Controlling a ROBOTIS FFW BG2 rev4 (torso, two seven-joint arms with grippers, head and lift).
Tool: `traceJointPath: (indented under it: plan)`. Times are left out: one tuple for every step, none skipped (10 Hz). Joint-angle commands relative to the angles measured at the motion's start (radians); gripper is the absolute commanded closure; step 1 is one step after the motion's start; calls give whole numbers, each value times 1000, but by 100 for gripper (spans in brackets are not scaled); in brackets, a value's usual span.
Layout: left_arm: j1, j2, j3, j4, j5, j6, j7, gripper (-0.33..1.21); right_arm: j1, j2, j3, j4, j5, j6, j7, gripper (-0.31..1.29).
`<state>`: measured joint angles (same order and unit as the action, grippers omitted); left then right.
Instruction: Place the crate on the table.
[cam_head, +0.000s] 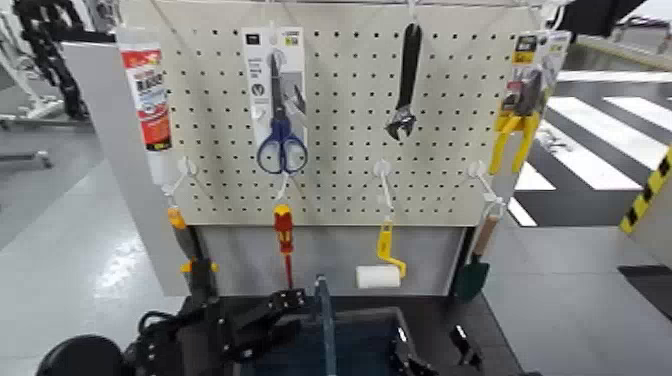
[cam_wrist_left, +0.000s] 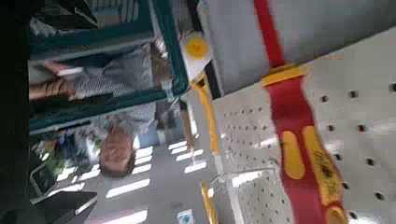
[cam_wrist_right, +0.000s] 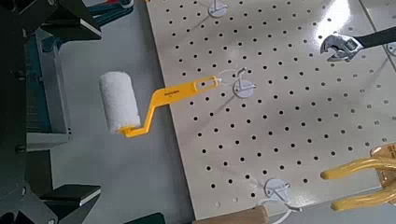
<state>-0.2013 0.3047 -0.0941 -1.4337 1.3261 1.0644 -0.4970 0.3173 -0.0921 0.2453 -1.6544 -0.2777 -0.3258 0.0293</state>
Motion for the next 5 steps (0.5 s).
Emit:
traceJointPath:
  plan:
    - [145,-33,94,-177,-154,-172,61,4,2,-1,-4,-1,0,-1,0,14]
    - [197,-39,116,-251,-248,-256,97,6,2,-1,-6,-1,0,-1,0,14]
    - [250,-45,117,-315,-338,-374,133,6,2,-1,-8,-1,0,-1,0,14]
    - [292,-61,114,-353,-421,-477,152,7,3,-3,-9,-2,0,-1,0,14]
    - [321,-68,96,-376,-495,-570,155,8,3,-3,-9,-2,0,-1,0,14]
